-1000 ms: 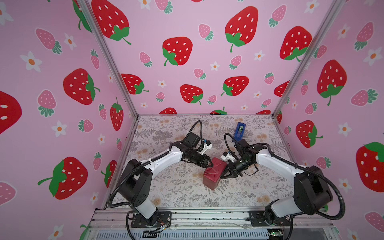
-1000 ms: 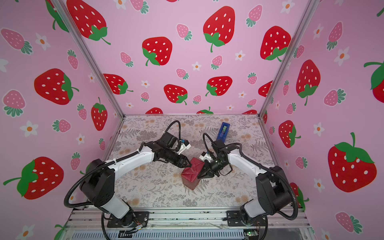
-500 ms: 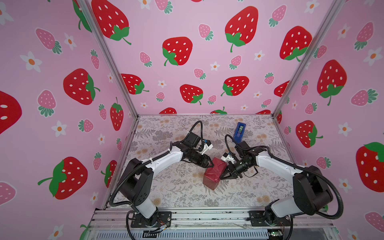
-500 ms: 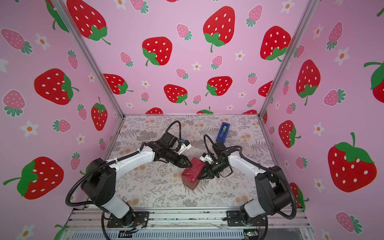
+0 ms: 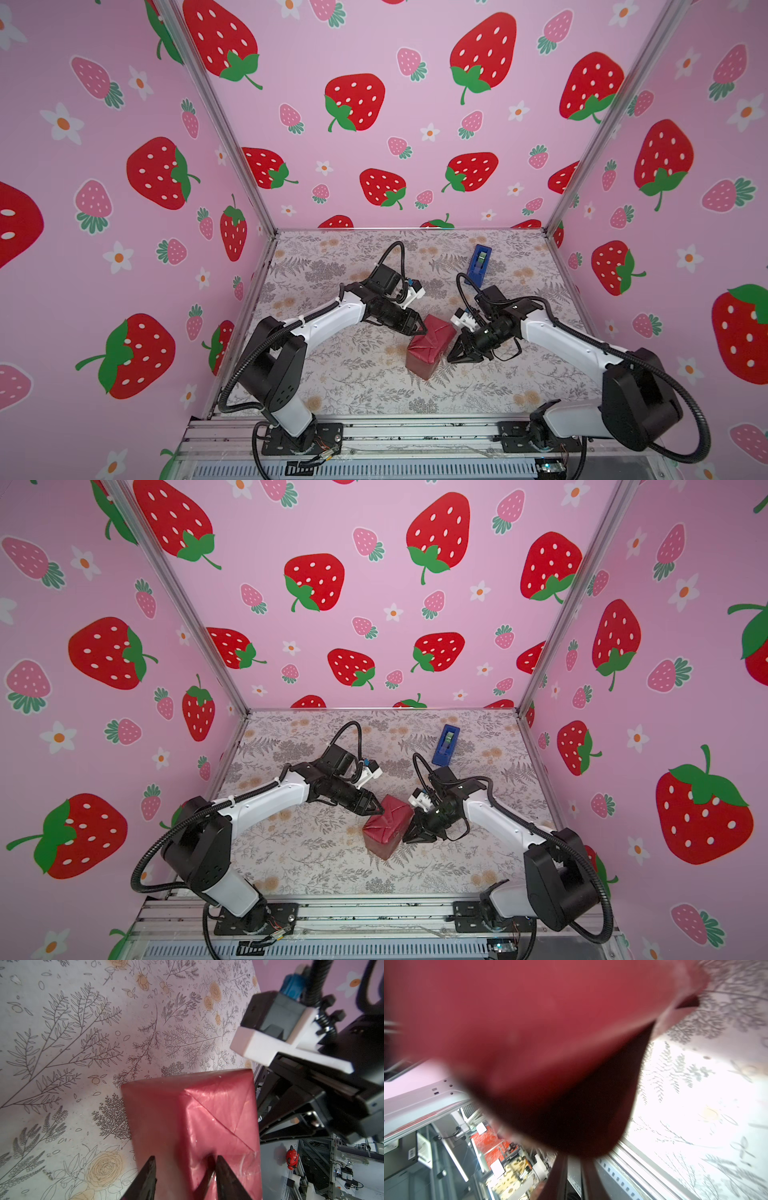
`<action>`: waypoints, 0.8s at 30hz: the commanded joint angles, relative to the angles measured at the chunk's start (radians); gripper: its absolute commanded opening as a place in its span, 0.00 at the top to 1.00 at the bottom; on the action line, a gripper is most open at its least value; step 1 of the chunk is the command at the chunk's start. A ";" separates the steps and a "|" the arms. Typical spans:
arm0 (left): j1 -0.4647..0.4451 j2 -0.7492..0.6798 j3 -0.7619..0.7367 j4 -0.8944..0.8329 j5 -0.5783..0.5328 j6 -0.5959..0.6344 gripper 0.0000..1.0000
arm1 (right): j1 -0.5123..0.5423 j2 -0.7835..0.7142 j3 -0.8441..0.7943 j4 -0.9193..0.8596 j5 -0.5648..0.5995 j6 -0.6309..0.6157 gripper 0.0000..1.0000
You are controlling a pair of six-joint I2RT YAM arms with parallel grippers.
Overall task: Wrap the gift box in paper
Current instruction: 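Release the right gripper and draw it back from the box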
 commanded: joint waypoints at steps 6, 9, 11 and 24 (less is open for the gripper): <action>-0.011 0.037 -0.019 -0.111 -0.092 0.035 0.53 | 0.064 -0.123 0.004 0.117 0.096 0.218 0.97; -0.011 0.039 -0.016 -0.114 -0.092 0.035 0.53 | 0.103 -0.140 -0.033 0.223 0.113 0.301 1.00; -0.011 0.039 -0.016 -0.116 -0.092 0.035 0.53 | 0.111 -0.144 -0.056 0.261 0.140 0.332 1.00; -0.012 0.038 -0.012 -0.122 -0.091 0.030 0.53 | 0.175 -0.159 -0.278 0.652 0.158 0.549 1.00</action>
